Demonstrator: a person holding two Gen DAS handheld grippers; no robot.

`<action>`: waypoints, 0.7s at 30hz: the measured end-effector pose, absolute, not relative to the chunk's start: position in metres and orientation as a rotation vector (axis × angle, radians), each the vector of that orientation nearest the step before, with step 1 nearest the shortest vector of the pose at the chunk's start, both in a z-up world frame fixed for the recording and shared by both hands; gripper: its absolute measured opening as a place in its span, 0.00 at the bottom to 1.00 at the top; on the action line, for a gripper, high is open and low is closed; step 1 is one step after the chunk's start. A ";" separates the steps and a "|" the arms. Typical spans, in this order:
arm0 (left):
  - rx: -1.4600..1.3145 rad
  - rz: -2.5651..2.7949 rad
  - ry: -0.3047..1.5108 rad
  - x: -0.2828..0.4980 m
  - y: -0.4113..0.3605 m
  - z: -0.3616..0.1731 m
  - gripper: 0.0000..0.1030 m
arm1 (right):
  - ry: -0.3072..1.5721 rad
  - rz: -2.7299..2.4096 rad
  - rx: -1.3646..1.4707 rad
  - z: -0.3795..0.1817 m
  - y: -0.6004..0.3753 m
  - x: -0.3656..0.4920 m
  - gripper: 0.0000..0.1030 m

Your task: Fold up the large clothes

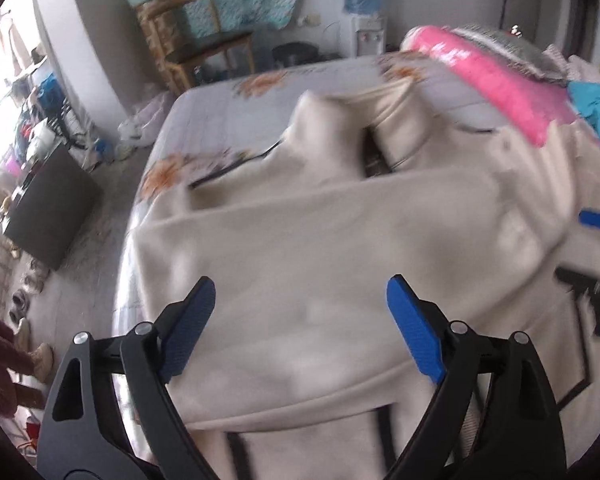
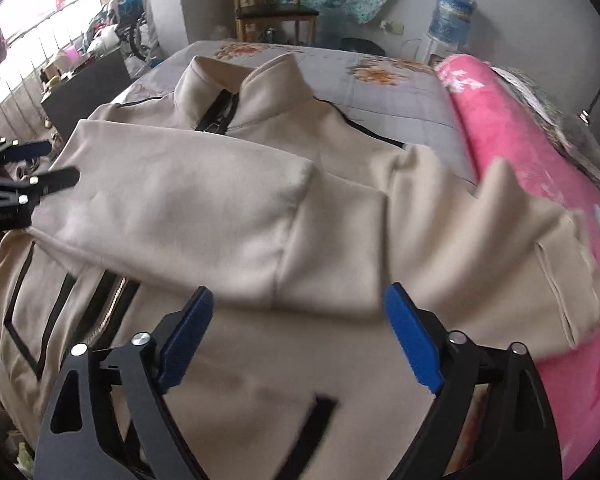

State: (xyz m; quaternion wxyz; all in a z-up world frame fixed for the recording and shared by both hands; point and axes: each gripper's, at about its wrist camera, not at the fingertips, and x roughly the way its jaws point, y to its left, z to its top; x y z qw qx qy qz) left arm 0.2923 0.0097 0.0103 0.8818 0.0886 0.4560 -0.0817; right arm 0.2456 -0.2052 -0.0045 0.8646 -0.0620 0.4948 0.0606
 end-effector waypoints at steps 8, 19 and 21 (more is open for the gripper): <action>0.129 -0.242 0.963 0.316 -0.070 -0.007 0.83 | 1.087 0.079 -0.098 -0.028 -0.227 0.218 0.90; 0.164 -0.221 0.990 0.331 -0.092 -0.059 0.90 | 1.070 0.083 -0.184 -0.051 -0.224 0.212 0.94; 0.149 -0.221 0.996 0.333 -0.089 -0.061 0.93 | 1.078 0.088 -0.165 -0.051 -0.226 0.213 0.94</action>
